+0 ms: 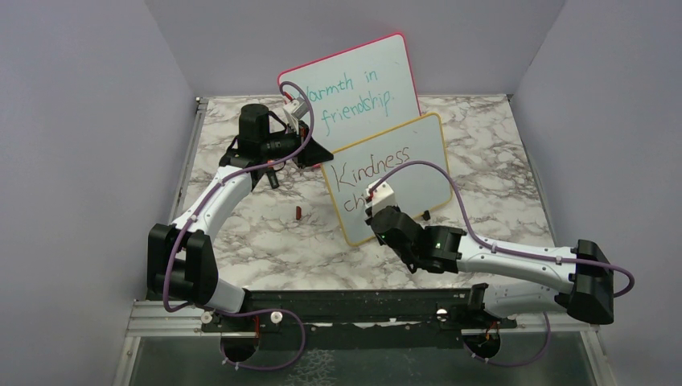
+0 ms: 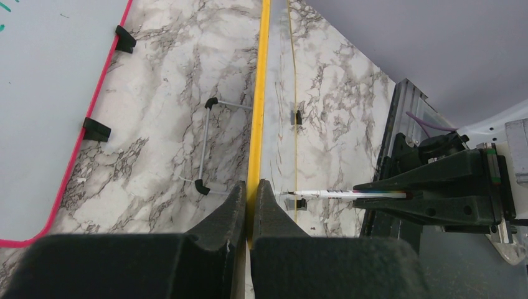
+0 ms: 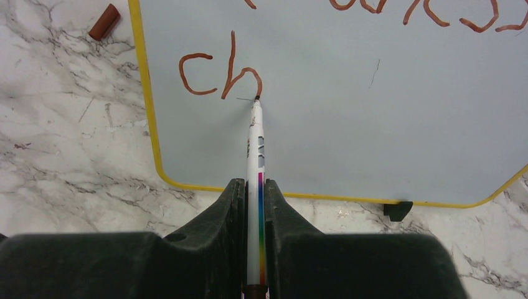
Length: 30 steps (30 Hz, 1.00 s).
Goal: Write a sentence on the whiteboard
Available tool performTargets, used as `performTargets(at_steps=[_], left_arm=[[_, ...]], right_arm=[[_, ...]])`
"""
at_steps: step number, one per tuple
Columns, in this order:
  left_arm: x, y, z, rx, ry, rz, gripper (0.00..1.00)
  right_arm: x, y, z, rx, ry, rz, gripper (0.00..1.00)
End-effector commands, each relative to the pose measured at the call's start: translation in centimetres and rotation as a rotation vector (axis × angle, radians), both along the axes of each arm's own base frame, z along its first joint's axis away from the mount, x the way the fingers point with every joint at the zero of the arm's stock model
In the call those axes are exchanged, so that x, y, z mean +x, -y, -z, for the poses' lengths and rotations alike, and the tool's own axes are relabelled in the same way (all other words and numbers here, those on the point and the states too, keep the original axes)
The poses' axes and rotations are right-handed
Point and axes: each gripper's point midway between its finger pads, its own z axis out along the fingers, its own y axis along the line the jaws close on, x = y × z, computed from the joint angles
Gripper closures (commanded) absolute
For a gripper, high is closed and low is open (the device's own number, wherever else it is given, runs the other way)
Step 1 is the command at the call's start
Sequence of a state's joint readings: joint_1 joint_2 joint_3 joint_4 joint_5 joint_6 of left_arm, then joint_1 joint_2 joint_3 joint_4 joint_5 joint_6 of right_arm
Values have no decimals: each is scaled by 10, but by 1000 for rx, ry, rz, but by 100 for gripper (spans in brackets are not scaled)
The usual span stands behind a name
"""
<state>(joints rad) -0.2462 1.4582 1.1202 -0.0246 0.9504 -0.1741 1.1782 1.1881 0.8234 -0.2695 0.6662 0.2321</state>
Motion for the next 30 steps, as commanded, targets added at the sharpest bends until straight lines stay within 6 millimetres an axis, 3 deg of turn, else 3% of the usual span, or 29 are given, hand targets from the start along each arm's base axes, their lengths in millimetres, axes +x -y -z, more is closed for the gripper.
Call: performTargets(at_steps=[1, 8, 17, 30], left_arm=[[-11, 5, 28, 49, -77, 8, 100], [-10, 5, 27, 49, -76, 6, 100], [-10, 4, 29, 54, -79, 3, 100], [-9, 4, 31, 55, -84, 5, 100]], right_arm=[[-6, 5, 16, -35, -50, -7, 99], [-5, 5, 11, -27, -40, -4, 99], [4, 9, -17, 32, 47, 20, 99], [15, 18, -16, 52, 68, 64, 99]])
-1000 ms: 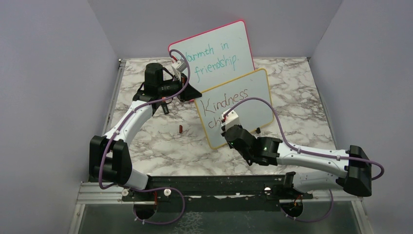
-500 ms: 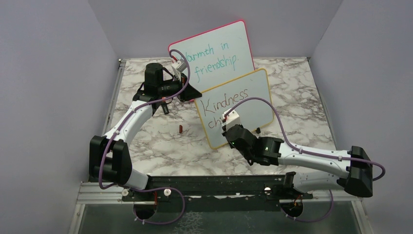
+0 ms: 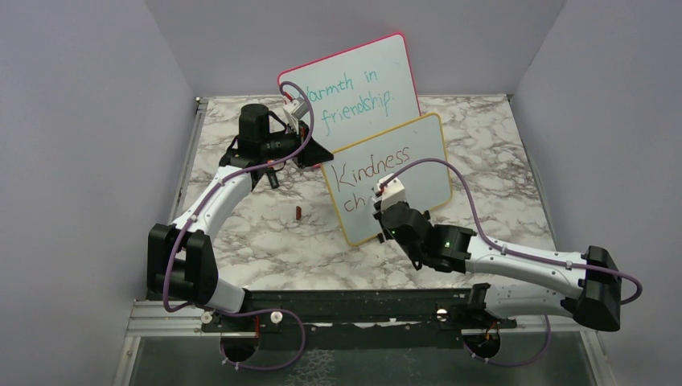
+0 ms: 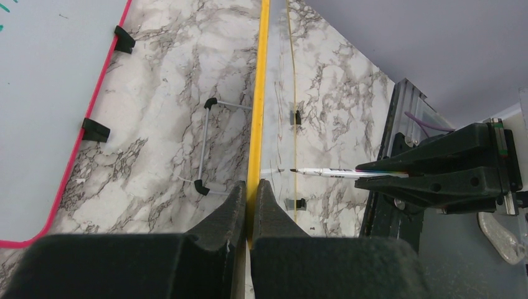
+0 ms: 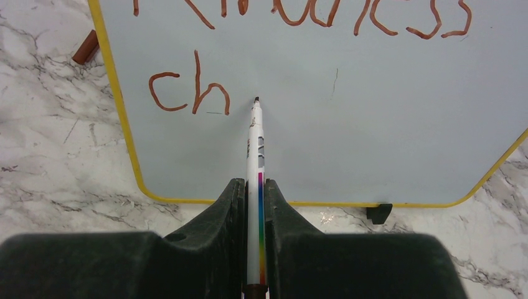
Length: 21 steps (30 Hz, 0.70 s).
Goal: Write a sentence on the whiteboard
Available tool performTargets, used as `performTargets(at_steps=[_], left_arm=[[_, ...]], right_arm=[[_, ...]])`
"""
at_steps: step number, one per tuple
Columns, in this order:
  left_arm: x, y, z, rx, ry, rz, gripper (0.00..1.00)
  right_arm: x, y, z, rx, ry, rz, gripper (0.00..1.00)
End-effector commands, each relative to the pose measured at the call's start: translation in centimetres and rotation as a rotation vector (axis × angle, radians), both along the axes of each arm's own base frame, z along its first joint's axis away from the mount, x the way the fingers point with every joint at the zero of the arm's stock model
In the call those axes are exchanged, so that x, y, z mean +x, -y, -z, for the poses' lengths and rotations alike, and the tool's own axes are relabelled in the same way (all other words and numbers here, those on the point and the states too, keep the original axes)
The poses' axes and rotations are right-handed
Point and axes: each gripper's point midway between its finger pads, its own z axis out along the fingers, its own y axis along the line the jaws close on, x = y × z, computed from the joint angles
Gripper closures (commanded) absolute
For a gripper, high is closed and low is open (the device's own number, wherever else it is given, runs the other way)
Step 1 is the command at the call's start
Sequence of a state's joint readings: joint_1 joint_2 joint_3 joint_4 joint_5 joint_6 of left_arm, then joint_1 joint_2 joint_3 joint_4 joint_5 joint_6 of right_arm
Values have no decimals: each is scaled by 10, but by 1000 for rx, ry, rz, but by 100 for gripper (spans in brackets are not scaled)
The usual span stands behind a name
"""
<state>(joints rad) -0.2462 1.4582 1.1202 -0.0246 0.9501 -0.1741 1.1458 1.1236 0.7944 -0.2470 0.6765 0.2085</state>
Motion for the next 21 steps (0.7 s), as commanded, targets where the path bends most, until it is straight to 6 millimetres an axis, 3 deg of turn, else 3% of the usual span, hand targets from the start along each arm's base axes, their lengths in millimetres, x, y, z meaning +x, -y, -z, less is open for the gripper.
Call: performTargets(at_steps=[1, 21], left_arm=[[-9, 4, 31, 55, -84, 5, 100], [-10, 5, 30, 52, -86, 10, 100]], right_arm=[[8, 4, -4, 21, 31, 38, 99], [9, -15, -6, 43, 16, -51, 99]])
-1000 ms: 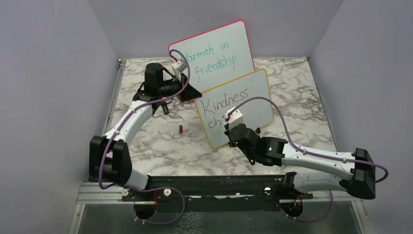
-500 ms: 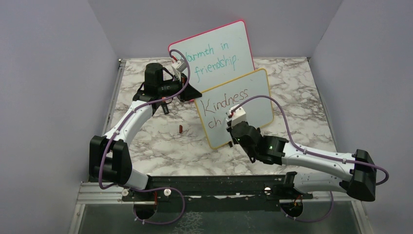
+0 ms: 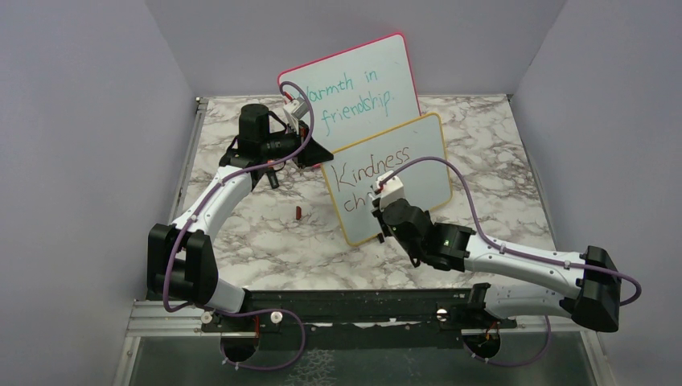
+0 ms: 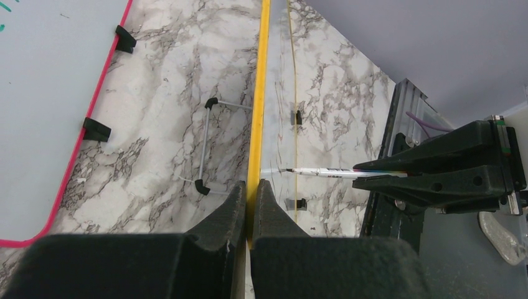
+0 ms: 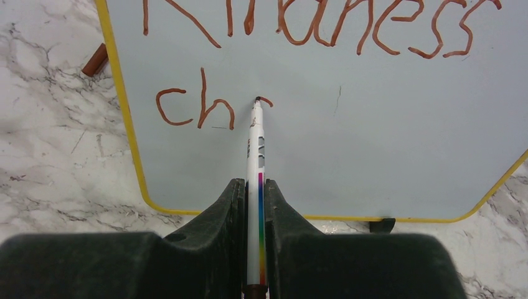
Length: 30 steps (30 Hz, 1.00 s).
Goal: Write a sentence on the whiteboard
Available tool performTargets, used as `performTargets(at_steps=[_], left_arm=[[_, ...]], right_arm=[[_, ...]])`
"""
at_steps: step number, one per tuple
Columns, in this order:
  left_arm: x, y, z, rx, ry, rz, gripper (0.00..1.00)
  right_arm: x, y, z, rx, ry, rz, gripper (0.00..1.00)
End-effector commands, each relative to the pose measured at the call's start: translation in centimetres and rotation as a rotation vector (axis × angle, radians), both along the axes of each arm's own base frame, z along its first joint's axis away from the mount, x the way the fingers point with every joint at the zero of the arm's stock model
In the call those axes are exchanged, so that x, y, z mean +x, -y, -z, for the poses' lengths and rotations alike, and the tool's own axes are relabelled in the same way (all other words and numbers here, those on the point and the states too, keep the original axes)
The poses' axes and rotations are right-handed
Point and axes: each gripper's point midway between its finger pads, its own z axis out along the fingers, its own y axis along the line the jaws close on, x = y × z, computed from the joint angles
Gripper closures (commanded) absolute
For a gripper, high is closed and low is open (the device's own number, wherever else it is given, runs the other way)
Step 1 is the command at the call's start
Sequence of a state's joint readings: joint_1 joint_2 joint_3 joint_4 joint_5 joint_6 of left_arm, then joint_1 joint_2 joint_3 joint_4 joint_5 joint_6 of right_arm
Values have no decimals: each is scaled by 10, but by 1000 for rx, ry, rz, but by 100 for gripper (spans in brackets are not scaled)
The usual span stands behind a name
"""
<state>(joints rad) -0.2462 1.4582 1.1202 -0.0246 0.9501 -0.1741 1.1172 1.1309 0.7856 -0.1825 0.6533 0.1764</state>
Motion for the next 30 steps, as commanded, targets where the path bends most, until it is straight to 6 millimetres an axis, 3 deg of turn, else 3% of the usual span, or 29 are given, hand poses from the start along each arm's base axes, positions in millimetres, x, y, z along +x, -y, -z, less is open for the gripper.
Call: performTargets(at_steps=[1, 14, 30], left_arm=[[-10, 5, 30, 52, -86, 9, 100], [-9, 5, 31, 54, -86, 6, 100], [-10, 5, 30, 54, -84, 7, 100]], right_arm=[[-1, -12, -1, 17, -10, -55, 99], [-14, -3, 21, -51, -96, -76, 99], [-9, 19, 20, -106, -66, 1, 99]])
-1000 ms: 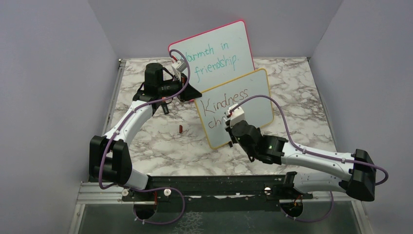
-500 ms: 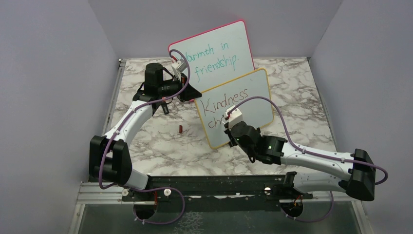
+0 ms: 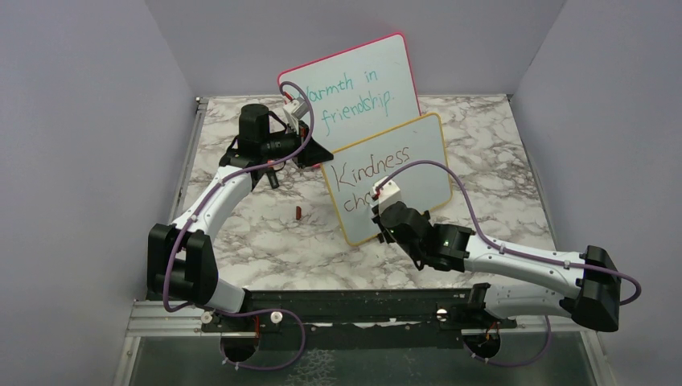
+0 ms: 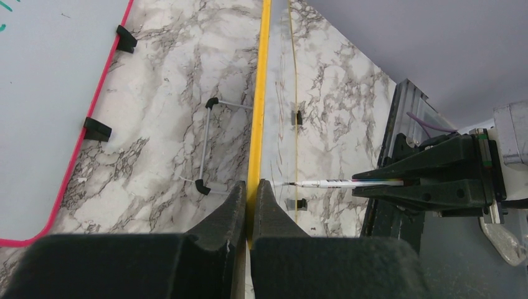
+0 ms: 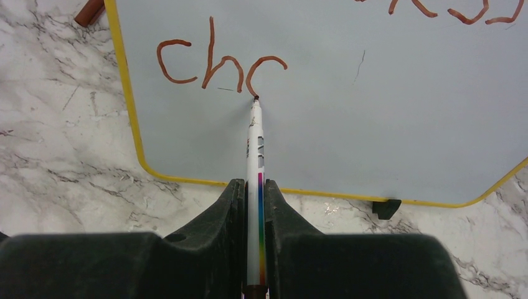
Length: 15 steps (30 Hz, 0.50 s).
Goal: Write a sentence on the whiteboard
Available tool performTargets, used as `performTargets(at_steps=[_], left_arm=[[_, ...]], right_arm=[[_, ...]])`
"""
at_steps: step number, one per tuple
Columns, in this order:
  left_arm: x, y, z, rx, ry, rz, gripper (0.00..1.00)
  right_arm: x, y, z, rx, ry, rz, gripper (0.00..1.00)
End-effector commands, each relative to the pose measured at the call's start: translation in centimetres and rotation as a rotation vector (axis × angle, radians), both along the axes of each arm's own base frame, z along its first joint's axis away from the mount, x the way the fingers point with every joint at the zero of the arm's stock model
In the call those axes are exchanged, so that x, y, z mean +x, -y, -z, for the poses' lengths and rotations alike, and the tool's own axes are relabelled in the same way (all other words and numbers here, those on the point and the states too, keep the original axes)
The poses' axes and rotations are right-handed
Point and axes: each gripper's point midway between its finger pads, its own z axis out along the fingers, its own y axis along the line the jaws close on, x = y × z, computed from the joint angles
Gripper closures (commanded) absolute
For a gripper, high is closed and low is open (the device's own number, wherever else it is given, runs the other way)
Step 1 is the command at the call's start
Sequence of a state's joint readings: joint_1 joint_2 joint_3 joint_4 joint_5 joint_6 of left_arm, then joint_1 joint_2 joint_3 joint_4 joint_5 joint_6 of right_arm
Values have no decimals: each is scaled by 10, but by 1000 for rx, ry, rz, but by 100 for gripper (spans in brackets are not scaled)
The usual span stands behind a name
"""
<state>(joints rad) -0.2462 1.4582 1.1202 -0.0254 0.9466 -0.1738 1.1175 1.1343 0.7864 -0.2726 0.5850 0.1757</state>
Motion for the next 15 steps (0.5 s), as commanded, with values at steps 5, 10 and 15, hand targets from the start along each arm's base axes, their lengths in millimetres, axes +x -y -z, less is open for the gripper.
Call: performTargets(at_steps=[5, 10, 15], left_arm=[[-10, 5, 31, 53, -85, 9, 100], [-10, 5, 30, 52, -85, 11, 100], [-10, 5, 31, 52, -86, 11, 100]], right_arm=[[10, 19, -6, -12, 41, 94, 99], [16, 18, -16, 31, 79, 117, 99], [20, 15, -23, 55, 99, 112, 99]])
